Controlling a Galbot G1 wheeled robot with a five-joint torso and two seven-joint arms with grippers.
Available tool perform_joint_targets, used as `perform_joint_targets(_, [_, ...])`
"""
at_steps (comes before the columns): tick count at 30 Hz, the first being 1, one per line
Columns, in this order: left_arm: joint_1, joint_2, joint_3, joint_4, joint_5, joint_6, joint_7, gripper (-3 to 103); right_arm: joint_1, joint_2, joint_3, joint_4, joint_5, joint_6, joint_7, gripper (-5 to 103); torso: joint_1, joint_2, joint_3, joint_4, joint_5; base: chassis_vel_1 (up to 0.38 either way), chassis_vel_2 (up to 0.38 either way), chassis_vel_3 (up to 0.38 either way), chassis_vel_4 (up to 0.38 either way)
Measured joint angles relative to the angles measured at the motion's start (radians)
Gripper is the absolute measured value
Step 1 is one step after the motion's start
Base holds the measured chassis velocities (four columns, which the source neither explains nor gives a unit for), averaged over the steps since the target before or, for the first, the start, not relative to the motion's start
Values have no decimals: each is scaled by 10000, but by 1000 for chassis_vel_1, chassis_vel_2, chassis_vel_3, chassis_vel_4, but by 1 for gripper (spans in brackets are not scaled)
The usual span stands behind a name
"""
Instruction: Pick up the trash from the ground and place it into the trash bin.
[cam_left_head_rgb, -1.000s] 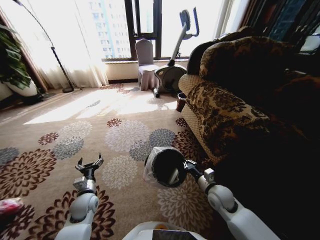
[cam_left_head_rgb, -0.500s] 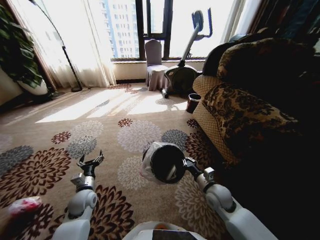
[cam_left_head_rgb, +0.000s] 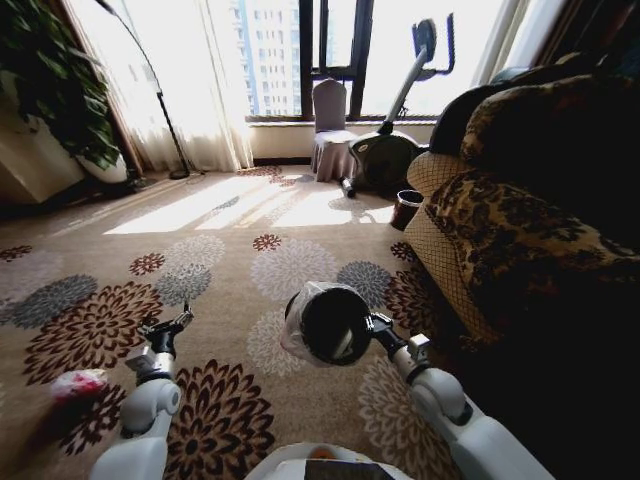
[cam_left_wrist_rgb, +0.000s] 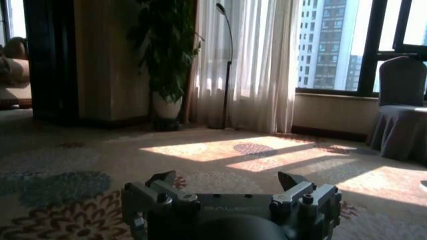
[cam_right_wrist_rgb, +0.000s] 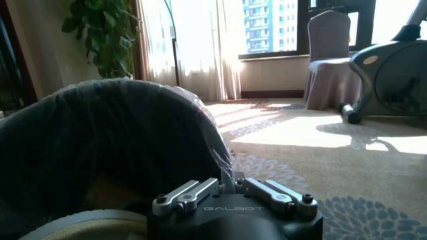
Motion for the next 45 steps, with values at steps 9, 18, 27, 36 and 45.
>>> perform_joint_targets(9, [67, -57, 56, -14, 33, -25, 1, 100, -154, -25, 73, 74, 3, 8, 5, 1, 0, 0, 1, 3, 0, 123, 123, 122, 128])
perform_joint_targets(18, [14, -65, 156, 239, 194, -633, -311, 100, -245, 91, 76, 83, -190, 7, -104, 1, 1, 2, 3, 4, 0, 122, 120, 119, 123])
perform_joint_targets(27, [52, -232, 508, 501, 456, -403, -839, 100, -280, 121, 85, 70, -286, 2, -143, 1, 2, 5, 3, -2, 1, 40, 47, 14, -6])
perform_joint_targets(36, [-323, -154, 702, 1168, -466, 278, -1380, 100, -361, 148, 122, 70, -328, -2, -139, 1, 3, 6, 4, 0, 2, 142, 140, -139, -138])
perform_joint_targets(45, [-1092, 626, 1156, 3080, -1569, 217, 42, 100, -405, 123, 108, 52, -231, 99, -29, 1, 3, 6, 5, 4, 0, 286, 283, -284, -279])
